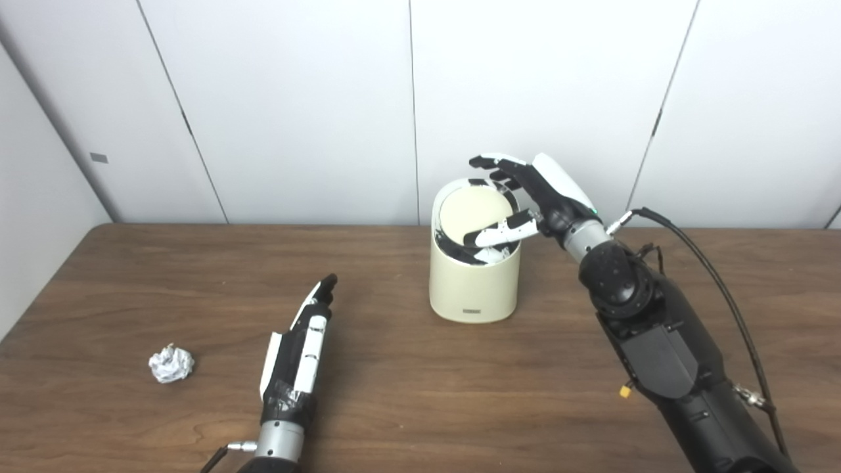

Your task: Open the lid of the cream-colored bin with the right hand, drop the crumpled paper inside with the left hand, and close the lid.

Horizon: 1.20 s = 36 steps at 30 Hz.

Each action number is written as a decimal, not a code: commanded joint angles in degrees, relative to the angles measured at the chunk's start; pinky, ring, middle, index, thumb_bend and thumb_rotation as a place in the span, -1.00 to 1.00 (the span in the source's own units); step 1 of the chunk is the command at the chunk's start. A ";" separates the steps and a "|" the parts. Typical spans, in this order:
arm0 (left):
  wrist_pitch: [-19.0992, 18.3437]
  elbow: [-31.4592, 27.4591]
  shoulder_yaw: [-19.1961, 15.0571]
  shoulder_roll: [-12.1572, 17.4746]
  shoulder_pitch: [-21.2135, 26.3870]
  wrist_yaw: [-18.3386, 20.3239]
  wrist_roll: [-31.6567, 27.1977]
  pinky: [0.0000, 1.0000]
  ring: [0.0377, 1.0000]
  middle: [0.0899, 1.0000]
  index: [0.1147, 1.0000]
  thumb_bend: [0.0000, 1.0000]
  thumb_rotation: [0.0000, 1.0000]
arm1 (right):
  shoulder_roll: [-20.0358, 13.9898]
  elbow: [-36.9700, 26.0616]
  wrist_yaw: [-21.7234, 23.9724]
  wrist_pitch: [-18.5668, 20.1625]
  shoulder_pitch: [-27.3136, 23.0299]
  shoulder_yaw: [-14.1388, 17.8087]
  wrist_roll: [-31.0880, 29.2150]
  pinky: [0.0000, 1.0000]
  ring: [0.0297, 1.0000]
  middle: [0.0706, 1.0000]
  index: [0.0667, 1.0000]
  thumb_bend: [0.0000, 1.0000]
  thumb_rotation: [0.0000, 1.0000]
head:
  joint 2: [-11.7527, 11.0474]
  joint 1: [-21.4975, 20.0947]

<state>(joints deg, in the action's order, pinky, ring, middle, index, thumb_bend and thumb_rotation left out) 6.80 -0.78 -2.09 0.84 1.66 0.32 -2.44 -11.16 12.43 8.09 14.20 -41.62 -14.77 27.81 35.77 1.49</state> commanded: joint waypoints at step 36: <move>-2.73 -1.07 1.10 0.07 -1.69 0.34 1.41 1.00 1.00 0.95 0.87 -0.31 0.65 | 0.66 -2.69 -0.74 8.82 -2.13 13.53 -15.02 0.73 0.78 0.73 0.61 0.31 -0.33 | 0.60 -0.42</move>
<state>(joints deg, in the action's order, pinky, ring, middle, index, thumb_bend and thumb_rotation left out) 3.27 -2.18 -1.21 0.96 0.95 0.59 -1.08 -9.42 11.90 7.96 23.26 -41.61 -1.99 13.46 36.30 1.05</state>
